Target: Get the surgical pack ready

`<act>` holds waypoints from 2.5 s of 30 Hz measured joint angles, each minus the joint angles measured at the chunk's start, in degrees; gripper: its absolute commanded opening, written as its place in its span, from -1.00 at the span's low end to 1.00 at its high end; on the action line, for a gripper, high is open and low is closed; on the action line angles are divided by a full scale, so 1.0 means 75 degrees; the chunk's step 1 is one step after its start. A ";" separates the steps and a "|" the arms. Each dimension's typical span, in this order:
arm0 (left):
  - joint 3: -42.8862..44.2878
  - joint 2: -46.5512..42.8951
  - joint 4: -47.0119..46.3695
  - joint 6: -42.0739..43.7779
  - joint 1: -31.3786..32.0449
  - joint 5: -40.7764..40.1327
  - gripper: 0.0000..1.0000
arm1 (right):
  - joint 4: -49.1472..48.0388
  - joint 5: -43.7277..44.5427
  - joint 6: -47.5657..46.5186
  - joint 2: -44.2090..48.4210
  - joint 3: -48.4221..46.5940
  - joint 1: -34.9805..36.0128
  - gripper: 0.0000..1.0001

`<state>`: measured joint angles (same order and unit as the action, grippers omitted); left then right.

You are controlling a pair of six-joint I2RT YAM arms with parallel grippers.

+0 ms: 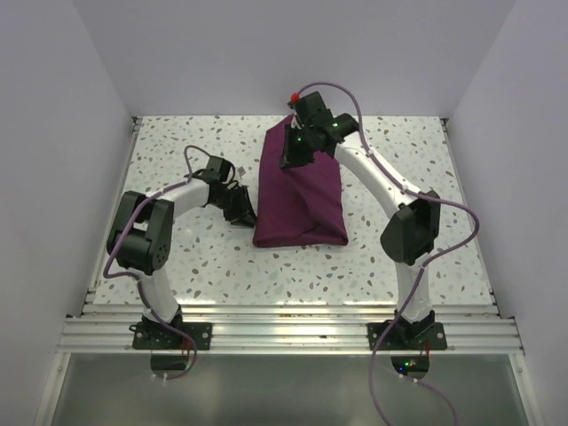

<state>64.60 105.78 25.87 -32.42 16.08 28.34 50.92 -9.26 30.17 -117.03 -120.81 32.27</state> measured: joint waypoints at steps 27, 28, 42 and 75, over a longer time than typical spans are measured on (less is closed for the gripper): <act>0.0195 -0.0460 0.0799 0.0446 -0.0274 -0.0108 -0.17 | -0.0551 0.0003 0.0268 -0.1970 0.0382 0.0871 -0.06; 0.0329 -0.0562 0.0924 0.0533 -0.0347 -0.0108 -0.17 | -0.0475 -0.0032 0.0210 -0.1953 0.0367 0.0851 -0.02; 0.1824 -0.0376 -0.0697 -0.0312 -0.0498 0.1647 -0.45 | -0.0775 -0.0912 -0.0860 0.2783 0.4651 -0.1789 -0.81; 0.2340 0.0991 -0.0597 -0.0367 -0.0277 0.1338 -0.31 | -0.1784 -0.1862 -0.1020 0.3005 0.6108 -0.2226 -0.99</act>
<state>82.15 113.21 21.39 -35.18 14.00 38.37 37.54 -23.22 22.52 -94.50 -75.00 15.57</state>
